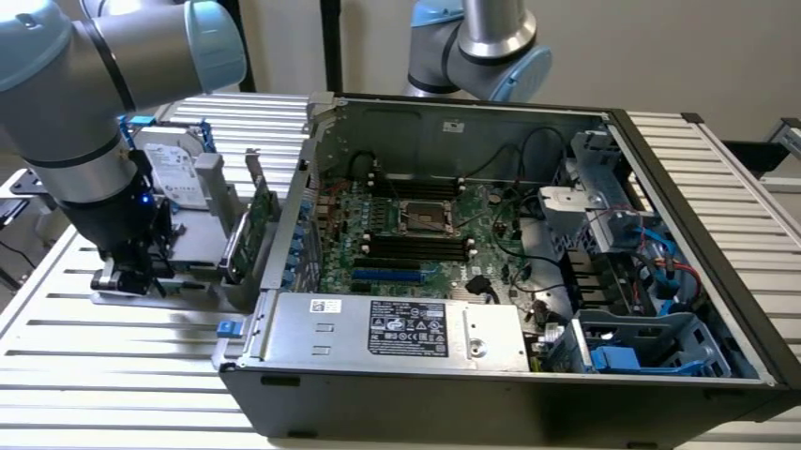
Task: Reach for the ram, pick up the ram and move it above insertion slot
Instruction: 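Pick up the ram and move it above insertion slot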
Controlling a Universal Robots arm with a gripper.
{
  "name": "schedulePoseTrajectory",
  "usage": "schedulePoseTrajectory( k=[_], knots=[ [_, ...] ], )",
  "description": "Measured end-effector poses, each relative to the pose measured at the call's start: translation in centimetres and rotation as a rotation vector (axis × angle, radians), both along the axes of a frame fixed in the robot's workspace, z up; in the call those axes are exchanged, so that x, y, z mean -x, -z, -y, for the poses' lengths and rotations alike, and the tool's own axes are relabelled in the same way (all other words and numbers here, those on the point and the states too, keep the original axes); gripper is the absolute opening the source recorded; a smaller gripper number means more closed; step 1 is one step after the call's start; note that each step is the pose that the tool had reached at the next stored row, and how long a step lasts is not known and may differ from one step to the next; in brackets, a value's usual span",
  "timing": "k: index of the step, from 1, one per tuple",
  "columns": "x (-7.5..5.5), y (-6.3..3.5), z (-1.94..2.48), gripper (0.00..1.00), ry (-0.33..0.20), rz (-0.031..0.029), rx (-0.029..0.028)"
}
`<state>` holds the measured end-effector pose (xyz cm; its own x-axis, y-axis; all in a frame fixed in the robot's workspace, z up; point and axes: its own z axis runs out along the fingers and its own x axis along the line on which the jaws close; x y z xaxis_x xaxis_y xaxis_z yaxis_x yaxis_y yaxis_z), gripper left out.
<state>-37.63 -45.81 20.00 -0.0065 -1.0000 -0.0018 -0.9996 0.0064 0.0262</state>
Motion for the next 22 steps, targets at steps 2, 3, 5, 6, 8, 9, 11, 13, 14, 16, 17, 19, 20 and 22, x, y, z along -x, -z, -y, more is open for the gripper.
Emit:
schedulePoseTrajectory(
  k=[2,3,5,6,8,9,11,13,14,16,17,19,20,22],
  knots=[
    [0.01,0.08,-0.01,0.36,0.001,-0.0003,-0.0003],
    [0.01,0.11,-0.01,0.36,0.002,-0.0008,-0.0002],
    [0.02,0.15,-0.01,0.36,0.004,-0.0013,-0.0001],
    [0.02,0.17,-0.01,0.36,0.005,-0.0012,-0.0004],
    [0.01,0.18,-0.01,0.36,0.007,-0.0013,-0.0004],
    [0.01,0.18,-0.01,0.35,0.009,-0.0014,-0.0004],
    [0.01,0.18,-0.01,0.28,0.011,-0.0015,-0.0004],
    [0.01,0.18,-0.01,0.22,0.012,-0.0016,-0.0004],
    [0.01,0.17,-0.01,0.16,0.013,-0.0016,-0.0003],
    [0.01,0.17,-0.01,0.13,0.013,-0.0016,-0.0004],
    [0.01,0.17,-0.01,0.13,0.013,-0.0016,-0.0004],
    [0.01,0.17,-0.01,0.13,0.013,-0.0016,-0.0004],
    [0.01,0.17,-0.01,0.13,0.013,-0.0016,-0.0004],
    [0.01,0.18,-0.01,0.13,0.013,-0.0015,-0.0004]
  ],
)
